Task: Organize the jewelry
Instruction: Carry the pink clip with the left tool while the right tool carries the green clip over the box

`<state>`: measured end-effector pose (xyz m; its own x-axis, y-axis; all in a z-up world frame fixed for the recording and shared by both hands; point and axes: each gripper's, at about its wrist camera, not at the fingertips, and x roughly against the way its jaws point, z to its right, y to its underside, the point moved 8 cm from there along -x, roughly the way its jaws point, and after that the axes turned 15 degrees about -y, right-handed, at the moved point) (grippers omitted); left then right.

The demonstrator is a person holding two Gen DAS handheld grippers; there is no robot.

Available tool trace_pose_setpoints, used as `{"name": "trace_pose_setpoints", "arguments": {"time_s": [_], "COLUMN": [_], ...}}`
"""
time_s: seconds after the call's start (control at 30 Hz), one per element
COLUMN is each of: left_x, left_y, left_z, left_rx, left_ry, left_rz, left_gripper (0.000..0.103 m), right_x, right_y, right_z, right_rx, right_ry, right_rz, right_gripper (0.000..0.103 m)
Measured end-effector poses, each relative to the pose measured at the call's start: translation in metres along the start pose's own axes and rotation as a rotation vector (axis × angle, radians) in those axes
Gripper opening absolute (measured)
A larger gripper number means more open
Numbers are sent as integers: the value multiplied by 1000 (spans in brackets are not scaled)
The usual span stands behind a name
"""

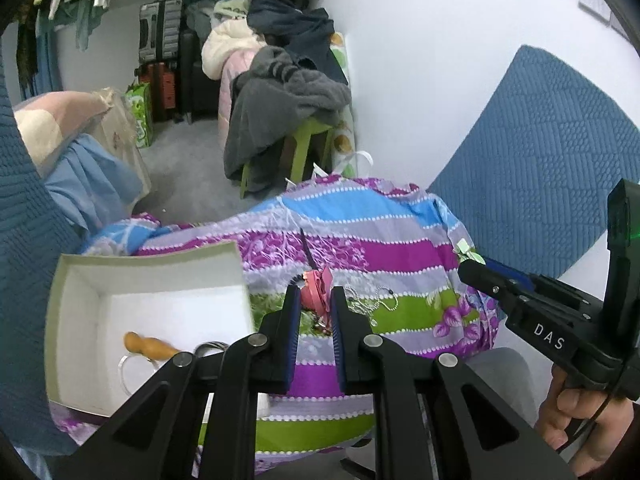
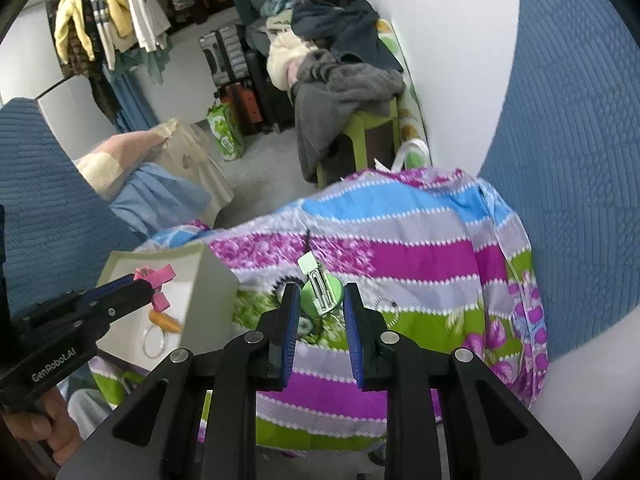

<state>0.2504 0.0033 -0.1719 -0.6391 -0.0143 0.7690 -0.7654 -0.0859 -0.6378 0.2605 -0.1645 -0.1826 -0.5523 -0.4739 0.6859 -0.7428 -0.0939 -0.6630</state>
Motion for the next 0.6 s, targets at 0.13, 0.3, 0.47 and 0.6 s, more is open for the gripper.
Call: {"name": "trace_pose_setpoints", "arguments": {"time_s": [0.13, 0.3, 0.47, 0.6], "left_x": [7, 14, 13, 10], "left_y": [-6, -9, -6, 2], "left_z": [-17, -44, -70, -89], "left_rx": [13, 31, 44, 34], "left_ry": [-9, -19, -27, -58], "left_rz": [13, 24, 14, 1], "left_gripper": [14, 14, 14, 14], "right_x": [0, -6, -21, -33], "right_y": [-12, -18, -18, -15], "right_z": [-23, -52, -79, -92], "right_rx": [29, 58, 69, 39], "right_ry": [-10, -31, -51, -71], "right_rz": [20, 28, 25, 40], "right_gripper": [20, 20, 20, 20]}}
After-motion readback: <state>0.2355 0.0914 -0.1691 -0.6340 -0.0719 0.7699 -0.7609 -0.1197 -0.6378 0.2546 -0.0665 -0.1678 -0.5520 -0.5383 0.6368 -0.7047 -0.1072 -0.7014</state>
